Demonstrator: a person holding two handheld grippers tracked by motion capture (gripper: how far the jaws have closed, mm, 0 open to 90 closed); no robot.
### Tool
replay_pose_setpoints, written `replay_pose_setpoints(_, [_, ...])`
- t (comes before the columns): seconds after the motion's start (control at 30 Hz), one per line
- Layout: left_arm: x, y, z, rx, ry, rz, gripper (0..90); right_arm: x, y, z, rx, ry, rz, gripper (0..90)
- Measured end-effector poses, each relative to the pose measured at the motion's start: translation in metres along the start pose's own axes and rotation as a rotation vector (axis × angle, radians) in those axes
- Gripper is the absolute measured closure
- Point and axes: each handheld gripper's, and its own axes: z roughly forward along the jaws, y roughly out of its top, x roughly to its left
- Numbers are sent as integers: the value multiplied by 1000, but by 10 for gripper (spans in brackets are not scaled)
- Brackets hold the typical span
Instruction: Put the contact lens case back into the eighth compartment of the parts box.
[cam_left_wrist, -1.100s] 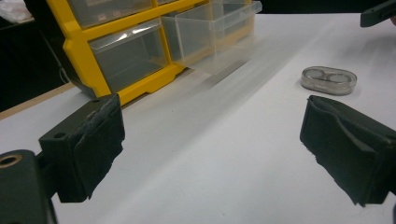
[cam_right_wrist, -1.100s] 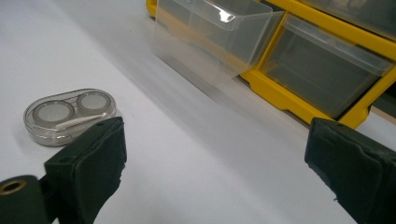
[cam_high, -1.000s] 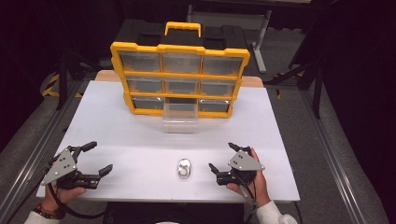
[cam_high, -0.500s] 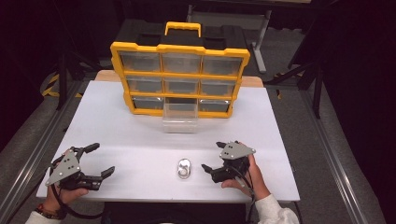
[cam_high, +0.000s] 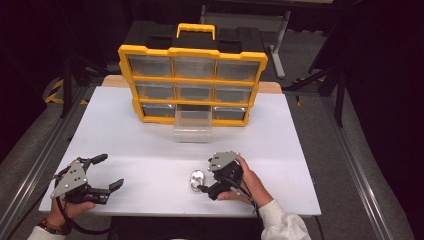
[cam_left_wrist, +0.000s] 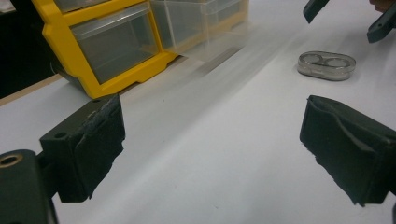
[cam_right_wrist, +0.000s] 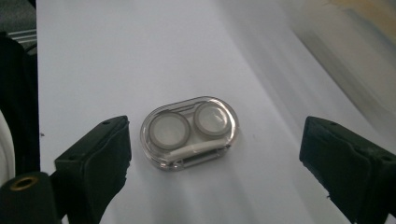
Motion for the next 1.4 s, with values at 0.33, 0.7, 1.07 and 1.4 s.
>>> replay_pose_setpoints(0.33, [0, 0, 1, 4, -7, 2, 78, 2, 1, 22, 52, 39, -15, 109])
replay_pose_setpoints(0.7, [0, 0, 0, 5, -7, 3, 80, 3, 0, 35, 84, 74, -27, 153])
replay_pose_setpoints(1.07, [-1, 0, 1, 9, -9, 3, 82, -2, -3, 36, 75, 103, 13, 257])
replay_pose_setpoints(1.4, [0, 0, 1, 11, -10, 2, 82, 0, -2, 35, 71, 92, -7, 278])
